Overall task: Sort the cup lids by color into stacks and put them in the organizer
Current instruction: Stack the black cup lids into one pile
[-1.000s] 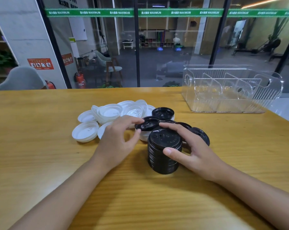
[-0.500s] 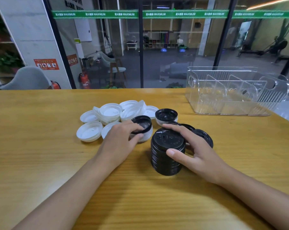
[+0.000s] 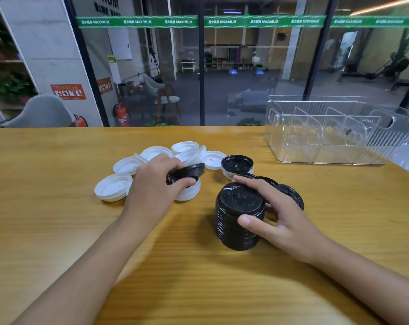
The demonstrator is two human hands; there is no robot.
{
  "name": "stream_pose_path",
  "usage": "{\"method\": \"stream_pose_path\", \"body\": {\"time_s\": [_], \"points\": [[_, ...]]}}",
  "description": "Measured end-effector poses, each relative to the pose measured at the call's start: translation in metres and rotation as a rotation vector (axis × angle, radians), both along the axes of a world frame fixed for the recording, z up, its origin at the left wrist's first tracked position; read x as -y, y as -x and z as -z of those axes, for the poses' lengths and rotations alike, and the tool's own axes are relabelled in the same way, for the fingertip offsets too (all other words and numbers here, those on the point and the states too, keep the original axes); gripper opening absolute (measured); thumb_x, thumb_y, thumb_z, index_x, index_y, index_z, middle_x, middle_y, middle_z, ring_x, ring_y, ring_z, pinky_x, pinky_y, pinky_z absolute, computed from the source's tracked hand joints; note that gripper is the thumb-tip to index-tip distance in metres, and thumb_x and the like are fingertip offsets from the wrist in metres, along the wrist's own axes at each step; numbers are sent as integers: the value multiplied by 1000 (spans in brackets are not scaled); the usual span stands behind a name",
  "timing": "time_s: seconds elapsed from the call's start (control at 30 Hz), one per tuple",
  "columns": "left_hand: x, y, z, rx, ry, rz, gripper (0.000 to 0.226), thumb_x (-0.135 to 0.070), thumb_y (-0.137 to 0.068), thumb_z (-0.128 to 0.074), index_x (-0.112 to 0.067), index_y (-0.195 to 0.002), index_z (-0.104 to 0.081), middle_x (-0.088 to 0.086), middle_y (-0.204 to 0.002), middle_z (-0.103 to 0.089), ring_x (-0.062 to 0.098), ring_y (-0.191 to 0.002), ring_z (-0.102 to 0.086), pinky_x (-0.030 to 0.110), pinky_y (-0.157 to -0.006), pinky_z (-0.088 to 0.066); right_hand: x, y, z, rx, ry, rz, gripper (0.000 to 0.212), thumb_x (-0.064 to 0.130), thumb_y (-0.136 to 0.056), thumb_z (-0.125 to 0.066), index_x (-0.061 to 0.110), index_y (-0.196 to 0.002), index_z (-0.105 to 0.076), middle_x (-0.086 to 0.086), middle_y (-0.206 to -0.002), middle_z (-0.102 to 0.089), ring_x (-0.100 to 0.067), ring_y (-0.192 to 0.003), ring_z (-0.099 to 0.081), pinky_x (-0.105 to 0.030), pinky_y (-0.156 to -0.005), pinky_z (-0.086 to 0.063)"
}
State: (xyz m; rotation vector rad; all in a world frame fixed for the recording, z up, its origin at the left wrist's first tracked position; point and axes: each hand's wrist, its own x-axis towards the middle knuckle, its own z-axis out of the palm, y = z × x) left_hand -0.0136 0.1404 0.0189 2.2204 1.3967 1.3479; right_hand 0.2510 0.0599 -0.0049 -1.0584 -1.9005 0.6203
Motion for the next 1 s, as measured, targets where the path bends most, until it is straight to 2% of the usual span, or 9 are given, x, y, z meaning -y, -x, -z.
{"method": "stream_pose_path", "body": {"time_s": [0.17,0.23,0.4,0.57,0.7,0.77,0.83,0.9,1.0], "points": [[16,-11,-13,142,-71,28,9,-29,-92,-80,-34,-99,-80,-8,-95,-74,10,-86,-70,32,-77,-58,1,1,1,-1,-21,25,70,47,-87,-77,30,-150,-52,18,-144,-60,-7,-137,-57,-23,-106,-49],[21,-13,-18,255,21,87,13,-29,-95,-76,-42,-95,-79,-7,-90,-77,12,-82,-73,28,-73,-58,0,1,2,1,-16,26,72,42,-88,-80,30,-153,-49,18,-144,-61,-6,-137,-57,-21,-107,-48],[27,-22,-19,463,286,182,16,-26,-100,-71,-28,-90,-83,-1,-80,-81,8,-51,-64,15,-55,-51,-1,2,2,0,-15,28,83,46,-87,-79,35,-159,-38,16,-143,-62,-7,-136,-58,-22,-109,-48],[22,-20,-18,540,376,220,25,-28,-103,-66,-15,-92,-85,6,-81,-79,15,-52,-58,21,-56,-52,0,2,0,3,-20,18,85,46,-88,-78,39,-160,-34,16,-143,-61,-7,-136,-57,-26,-111,-47],[25,-26,-11,404,379,339,26,-37,-101,-64,-22,-106,-83,14,-76,-69,19,-58,-52,29,-57,-47,1,1,0,-3,-27,6,88,35,-88,-80,45,-160,-30,21,-142,-60,-5,-134,-59,-20,-109,-45],[27,-32,-7,374,389,344,34,-45,-90,-68,-26,-116,-80,3,-72,-67,14,-56,-50,25,-56,-44,2,2,0,-3,-35,-9,88,33,-89,-80,45,-160,-29,20,-142,-60,-7,-134,-59,-20,-110,-45],[31,-38,-3,407,387,326,35,-46,-82,-75,-25,-110,-79,-7,-77,-73,10,-57,-58,19,-54,-45,2,2,1,2,-47,-23,84,34,-90,-79,38,-160,-33,17,-143,-61,-9,-135,-59,-22,-111,-46],[34,-43,1,425,364,313,31,-46,-79,-79,-21,-98,-76,-1,-85,-78,18,-67,-72,30,-57,-55,2,4,1,8,-62,-25,77,36,-92,-79,32,-158,-40,15,-145,-61,-12,-137,-59,-26,-111,-47],[35,-42,6,376,339,327,39,-60,-86,-75,-22,-91,-75,-2,-88,-79,21,-83,-77,50,-80,-63,1,4,2,3,-85,-12,69,40,-91,-76,26,-152,-48,14,-144,-62,-13,-136,-59,-27,-108,-50]]}}
